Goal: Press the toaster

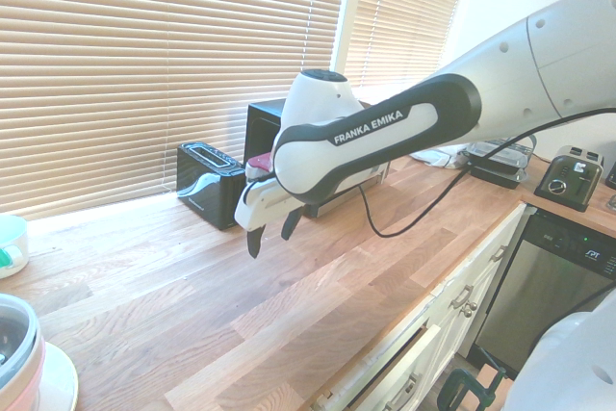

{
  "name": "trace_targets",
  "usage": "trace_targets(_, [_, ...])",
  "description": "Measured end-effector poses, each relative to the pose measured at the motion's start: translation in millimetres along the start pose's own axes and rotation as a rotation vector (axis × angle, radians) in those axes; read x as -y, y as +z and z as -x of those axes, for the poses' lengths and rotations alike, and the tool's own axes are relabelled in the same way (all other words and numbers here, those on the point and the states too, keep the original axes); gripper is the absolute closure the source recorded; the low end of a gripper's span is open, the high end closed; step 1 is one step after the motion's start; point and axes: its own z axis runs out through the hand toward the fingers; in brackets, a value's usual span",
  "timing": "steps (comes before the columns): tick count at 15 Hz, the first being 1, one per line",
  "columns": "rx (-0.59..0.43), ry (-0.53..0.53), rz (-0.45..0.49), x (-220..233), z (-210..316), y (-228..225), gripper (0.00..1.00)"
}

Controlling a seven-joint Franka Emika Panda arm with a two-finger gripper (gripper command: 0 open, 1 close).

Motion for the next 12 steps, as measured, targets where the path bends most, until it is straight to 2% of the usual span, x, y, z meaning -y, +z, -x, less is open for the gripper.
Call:
trace_targets(5, [-0.1, -0.031, -0.027, 22.0, -44.4, -6.5, 0.0])
trace_targets(9, [-0.215, -0.004, -0.028, 29.0, -70.5, -13.8, 0.0])
trace_targets(12, [-0.25, 0.008, -0.031, 33.9, -90.7, -18.4, 0.0])
